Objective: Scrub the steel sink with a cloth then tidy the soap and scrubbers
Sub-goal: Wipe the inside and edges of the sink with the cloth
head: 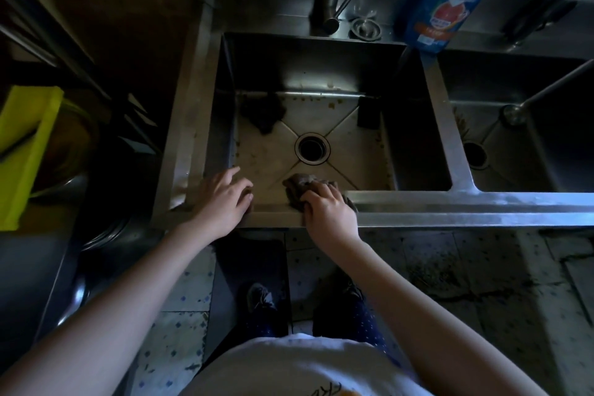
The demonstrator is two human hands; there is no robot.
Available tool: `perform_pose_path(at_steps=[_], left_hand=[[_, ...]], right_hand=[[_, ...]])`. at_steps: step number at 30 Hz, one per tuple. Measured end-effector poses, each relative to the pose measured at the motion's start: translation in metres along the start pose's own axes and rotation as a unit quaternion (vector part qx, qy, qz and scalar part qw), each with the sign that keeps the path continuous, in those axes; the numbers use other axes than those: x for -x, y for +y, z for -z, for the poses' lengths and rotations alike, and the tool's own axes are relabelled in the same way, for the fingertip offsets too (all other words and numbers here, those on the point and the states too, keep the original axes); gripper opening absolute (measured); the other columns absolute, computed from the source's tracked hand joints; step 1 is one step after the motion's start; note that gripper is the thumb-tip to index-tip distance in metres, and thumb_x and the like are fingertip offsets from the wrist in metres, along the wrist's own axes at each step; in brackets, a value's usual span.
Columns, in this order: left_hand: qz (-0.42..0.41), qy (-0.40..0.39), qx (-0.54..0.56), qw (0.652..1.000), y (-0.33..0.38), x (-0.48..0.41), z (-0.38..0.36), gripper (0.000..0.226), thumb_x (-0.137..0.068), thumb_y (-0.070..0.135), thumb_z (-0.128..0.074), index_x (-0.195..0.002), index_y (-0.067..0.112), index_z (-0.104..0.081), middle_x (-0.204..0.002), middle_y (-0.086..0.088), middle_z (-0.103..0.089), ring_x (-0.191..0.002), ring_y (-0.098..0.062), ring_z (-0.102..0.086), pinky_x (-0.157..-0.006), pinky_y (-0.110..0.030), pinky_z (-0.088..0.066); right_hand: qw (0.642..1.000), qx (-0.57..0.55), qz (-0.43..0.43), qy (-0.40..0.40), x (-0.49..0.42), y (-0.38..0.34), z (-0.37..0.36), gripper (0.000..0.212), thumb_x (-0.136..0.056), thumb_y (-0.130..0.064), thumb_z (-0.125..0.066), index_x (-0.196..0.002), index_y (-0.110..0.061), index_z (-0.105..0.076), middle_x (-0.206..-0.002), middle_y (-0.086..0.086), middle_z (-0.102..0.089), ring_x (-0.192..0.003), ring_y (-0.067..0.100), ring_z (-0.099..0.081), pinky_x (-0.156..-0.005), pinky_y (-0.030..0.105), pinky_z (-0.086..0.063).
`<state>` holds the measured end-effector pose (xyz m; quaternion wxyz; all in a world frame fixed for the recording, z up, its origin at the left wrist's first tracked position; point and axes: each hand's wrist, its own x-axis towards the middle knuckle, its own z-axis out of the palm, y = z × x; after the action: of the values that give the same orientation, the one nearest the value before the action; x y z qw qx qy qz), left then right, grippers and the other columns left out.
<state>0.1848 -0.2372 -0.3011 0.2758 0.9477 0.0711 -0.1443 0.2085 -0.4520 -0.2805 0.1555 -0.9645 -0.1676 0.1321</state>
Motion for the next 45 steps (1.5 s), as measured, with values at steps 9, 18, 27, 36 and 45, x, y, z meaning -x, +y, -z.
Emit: perform_pose_path(at_steps=[9,18,27,36,45], left_hand=[[0.009,0.025,-0.030,0.999,-0.023,0.013,0.015,0.026,-0.095,0.032,-0.045,-0.118,0.022,-0.055,-0.150,-0.005,-0.026,-0.136,-0.032,-0.025,-0.112,-0.046,-0.016],[0.016,0.076,-0.027,0.997,-0.047,0.028,0.019,0.027,-0.094,0.030,-0.048,-0.118,0.021,-0.055,-0.147,-0.007,-0.031,-0.135,-0.029,-0.023,-0.112,-0.047,-0.017],[0.027,0.138,-0.078,0.987,-0.073,0.052,0.034,0.027,-0.089,0.022,-0.057,-0.115,0.015,-0.060,-0.137,-0.010,-0.044,-0.122,-0.032,-0.045,-0.104,-0.050,-0.027],[0.039,0.151,-0.082,0.984,-0.081,0.062,0.043,0.028,-0.087,0.016,-0.060,-0.115,0.012,-0.059,-0.137,-0.016,-0.044,-0.125,-0.036,-0.043,-0.104,-0.051,-0.030],[0.061,0.164,-0.062,0.983,-0.092,0.068,0.044,0.028,-0.089,0.020,-0.057,-0.117,0.016,-0.058,-0.140,-0.013,-0.043,-0.127,-0.033,-0.041,-0.107,-0.050,-0.026]], right_hand=[[0.990,0.026,-0.126,0.056,0.023,0.066,0.028,0.027,-0.092,-0.021,-0.052,-0.117,-0.022,-0.063,-0.134,0.002,-0.052,-0.118,0.027,-0.051,-0.077,0.040,-0.053],[0.989,0.036,-0.131,0.057,0.023,0.019,0.013,0.030,-0.093,-0.020,-0.051,-0.121,-0.022,-0.060,-0.133,0.005,-0.052,-0.116,0.029,-0.050,-0.077,0.043,-0.056],[0.995,0.089,-0.011,-0.037,-0.003,-0.077,-0.026,0.032,-0.092,-0.026,-0.050,-0.124,-0.024,-0.051,-0.131,0.007,-0.047,-0.111,0.034,-0.050,-0.073,0.038,-0.051],[0.994,0.067,0.076,-0.033,-0.015,-0.103,-0.041,0.029,-0.091,-0.027,-0.050,-0.119,-0.023,-0.056,-0.123,0.007,-0.052,-0.107,0.035,-0.051,-0.072,0.037,-0.047],[0.996,0.076,0.036,0.001,-0.004,-0.068,-0.030,0.030,-0.092,-0.030,-0.047,-0.118,-0.025,-0.061,-0.123,0.002,-0.055,-0.107,0.031,-0.050,-0.072,0.036,-0.049]])
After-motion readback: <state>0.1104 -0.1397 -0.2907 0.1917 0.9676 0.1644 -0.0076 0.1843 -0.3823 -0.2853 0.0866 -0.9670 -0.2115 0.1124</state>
